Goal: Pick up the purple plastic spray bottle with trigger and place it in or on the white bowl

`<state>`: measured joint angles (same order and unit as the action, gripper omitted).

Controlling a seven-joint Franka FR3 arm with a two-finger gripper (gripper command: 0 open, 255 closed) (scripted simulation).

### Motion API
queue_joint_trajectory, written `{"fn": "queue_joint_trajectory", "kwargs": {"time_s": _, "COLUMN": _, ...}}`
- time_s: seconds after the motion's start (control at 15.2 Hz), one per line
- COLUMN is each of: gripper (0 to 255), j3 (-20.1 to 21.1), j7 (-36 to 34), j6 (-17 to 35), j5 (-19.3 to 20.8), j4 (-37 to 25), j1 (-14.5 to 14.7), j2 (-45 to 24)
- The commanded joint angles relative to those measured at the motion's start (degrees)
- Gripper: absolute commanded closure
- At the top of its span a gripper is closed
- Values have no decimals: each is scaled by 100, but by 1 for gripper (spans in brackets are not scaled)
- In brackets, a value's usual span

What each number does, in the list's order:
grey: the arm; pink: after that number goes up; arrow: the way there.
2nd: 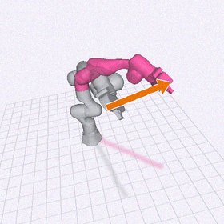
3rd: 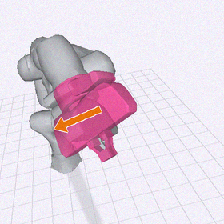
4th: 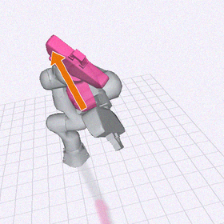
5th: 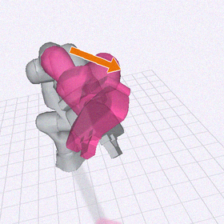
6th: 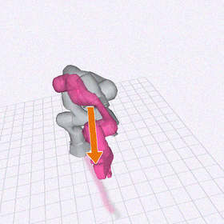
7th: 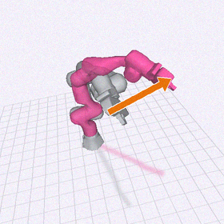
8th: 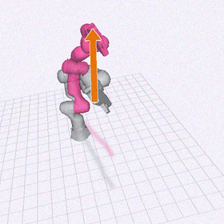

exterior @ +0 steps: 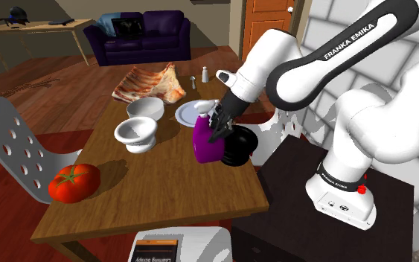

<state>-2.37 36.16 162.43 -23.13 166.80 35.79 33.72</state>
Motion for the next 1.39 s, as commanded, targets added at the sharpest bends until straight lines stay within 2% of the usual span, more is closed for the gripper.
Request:
{"fn": "queue_joint_trajectory", "kwargs": {"time_s": 0.0, "gripper": 255, "j3": 86, "j7": -101, "j6": -222, "j5": 88, "j4": -68, "j1": -112, "j2": 144}}
{"fn": "queue_joint_trajectory", "kwargs": {"time_s": 0.46, "gripper": 255, "j3": 250, "j7": -356, "j6": -962, "j5": 333, "j4": -375, "j1": -387, "j2": 561}}
{"fn": "queue_joint_trajectory", "kwargs": {"time_s": 0.92, "gripper": 255, "j3": 321, "j7": -533, "j6": -1573, "j5": 499, "j4": -715, "j1": -543, "j2": 830}}
{"fn": "queue_joint_trajectory", "kwargs": {"time_s": 1.32, "gripper": 255, "j3": -128, "j7": -21, "j6": -1197, "j5": 388, "j4": -1856, "j1": -431, "j2": -751}}
